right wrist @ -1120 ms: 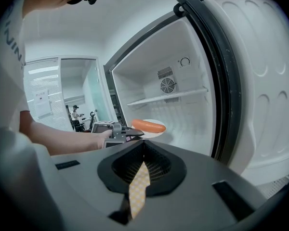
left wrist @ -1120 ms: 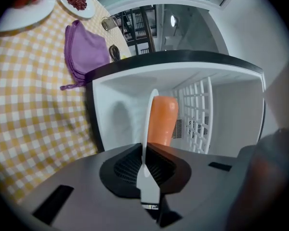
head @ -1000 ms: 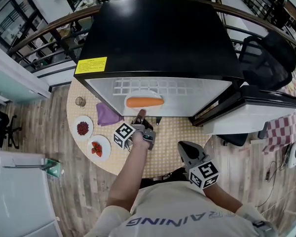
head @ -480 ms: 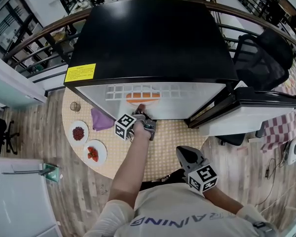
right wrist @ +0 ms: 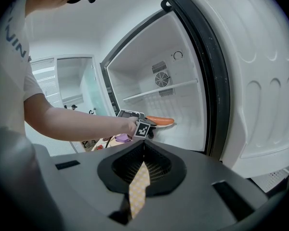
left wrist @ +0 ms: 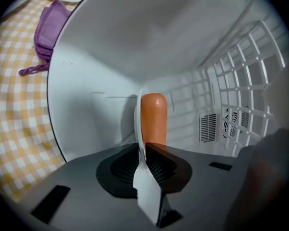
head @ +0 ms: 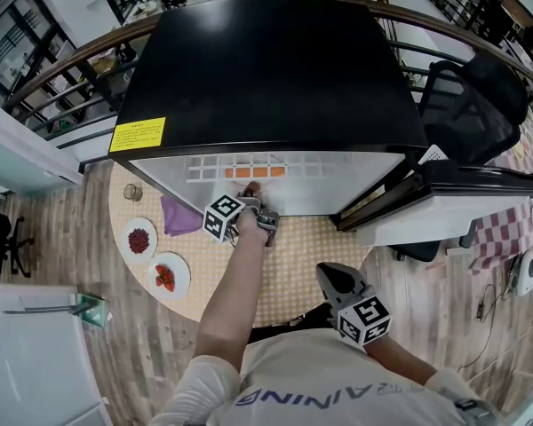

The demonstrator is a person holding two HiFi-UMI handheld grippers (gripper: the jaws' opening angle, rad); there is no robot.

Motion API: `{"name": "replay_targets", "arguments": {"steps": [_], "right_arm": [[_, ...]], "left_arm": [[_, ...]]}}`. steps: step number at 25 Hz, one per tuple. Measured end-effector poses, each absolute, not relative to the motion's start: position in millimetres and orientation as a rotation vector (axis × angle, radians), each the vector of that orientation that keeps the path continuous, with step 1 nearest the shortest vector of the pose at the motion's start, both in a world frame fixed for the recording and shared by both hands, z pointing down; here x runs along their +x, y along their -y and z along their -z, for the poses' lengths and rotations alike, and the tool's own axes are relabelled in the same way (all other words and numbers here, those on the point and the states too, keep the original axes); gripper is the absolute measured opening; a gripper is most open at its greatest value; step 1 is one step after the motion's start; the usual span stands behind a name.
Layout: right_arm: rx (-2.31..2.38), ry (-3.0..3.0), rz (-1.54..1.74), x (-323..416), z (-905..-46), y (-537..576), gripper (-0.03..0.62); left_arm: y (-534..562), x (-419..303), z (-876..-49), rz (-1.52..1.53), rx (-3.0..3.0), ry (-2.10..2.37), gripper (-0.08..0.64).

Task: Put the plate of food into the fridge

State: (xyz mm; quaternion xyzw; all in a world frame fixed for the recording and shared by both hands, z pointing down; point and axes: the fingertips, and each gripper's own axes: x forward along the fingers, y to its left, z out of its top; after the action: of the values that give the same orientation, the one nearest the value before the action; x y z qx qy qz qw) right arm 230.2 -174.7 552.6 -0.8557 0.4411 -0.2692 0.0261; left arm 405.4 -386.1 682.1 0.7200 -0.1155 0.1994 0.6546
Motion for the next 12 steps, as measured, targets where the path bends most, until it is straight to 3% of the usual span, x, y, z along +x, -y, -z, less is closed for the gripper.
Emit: {"name": "replay_targets", "arguments": {"steps": [12], "right_arm": [[-2.602,-1.374,0.855,232.4,-557.4,177.6,0.02]], "left_arm": [[365.9,408.2,-671.5,-0.741,2.076,0.0,0.117]]}}
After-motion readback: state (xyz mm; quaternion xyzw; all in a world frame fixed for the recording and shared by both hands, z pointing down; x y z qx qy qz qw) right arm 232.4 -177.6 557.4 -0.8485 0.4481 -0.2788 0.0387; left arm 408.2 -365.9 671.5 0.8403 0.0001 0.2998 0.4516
